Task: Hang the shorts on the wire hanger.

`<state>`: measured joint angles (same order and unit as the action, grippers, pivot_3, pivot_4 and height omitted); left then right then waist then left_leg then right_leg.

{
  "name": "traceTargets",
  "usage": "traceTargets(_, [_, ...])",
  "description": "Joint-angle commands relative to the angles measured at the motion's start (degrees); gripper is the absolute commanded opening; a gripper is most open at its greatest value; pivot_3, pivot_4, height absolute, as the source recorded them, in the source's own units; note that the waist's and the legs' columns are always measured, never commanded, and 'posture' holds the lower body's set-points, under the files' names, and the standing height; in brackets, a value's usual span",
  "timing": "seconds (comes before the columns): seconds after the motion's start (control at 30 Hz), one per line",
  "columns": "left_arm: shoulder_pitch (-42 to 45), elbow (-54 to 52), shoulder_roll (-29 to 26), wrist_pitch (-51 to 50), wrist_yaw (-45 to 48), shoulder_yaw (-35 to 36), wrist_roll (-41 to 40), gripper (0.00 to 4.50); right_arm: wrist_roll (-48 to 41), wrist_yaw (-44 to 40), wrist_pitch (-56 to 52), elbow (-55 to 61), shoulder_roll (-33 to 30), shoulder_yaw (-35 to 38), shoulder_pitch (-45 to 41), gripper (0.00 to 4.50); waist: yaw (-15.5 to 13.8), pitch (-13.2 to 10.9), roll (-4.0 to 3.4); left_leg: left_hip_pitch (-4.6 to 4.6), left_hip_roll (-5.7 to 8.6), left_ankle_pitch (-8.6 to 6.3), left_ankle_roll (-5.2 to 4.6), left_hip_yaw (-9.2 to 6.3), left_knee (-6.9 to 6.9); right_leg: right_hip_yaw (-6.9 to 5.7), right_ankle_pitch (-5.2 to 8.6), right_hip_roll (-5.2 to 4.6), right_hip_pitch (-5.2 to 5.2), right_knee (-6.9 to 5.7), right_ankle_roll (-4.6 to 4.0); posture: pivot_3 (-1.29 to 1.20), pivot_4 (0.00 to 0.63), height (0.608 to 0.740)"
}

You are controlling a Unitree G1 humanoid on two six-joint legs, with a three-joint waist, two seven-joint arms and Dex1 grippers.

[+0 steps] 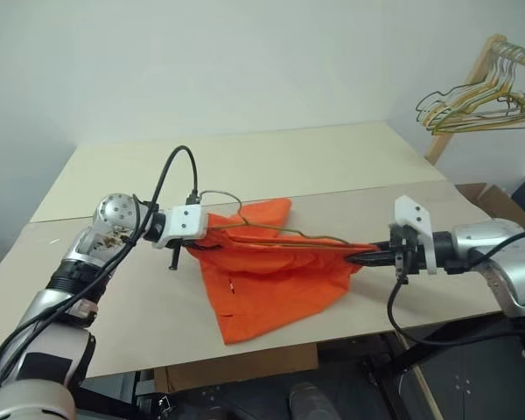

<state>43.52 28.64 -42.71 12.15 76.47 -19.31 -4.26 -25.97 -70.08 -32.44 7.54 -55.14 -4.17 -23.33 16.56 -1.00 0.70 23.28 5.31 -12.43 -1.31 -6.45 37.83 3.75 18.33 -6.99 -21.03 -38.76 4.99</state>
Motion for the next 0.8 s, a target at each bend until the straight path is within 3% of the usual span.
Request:
traceTargets(0.03, [0.63,7.83,-5.74,-1.11,-0.18,2.54,4.02,0.0,3.39,-0.39,1.48,-4.22,-5.14,3.52,1.78,0.01,-0.07,0.0,0.0,0.0,0.0,0.0,0.0,0.0,0.0,0.0,0.0,-0.01,0.01,0.01,0.0,-0.28,0.0,0.74])
traceTargets(0.47, [1.23,10.28,-9.07,0.45,5.35,4.51,0.49,0.0,5.66,-2.04,5.52,-13.39,-7.21,0.18,0.86,0.01,0.07,0.0,0.0,-0.01,0.0,0.0,0.0,0.01,0.0,-0.01,0.0,-0.01,0.01,0.0,0.0,-0.26,0.0,0.74])
traceTargets(0.8, [1.31,9.76,-8.65,-0.2,4.75,4.86,-0.13,0.0,16.73,-1.38,17.11,-14.83,-9.01,-7.36,-0.33,0.01,0.06,0.0,0.0,-0.02,0.0,0.0,0.0,0.01,0.0,-0.01,0.0,0.0,0.0,0.0,0.0,-0.26,0.0,0.74])
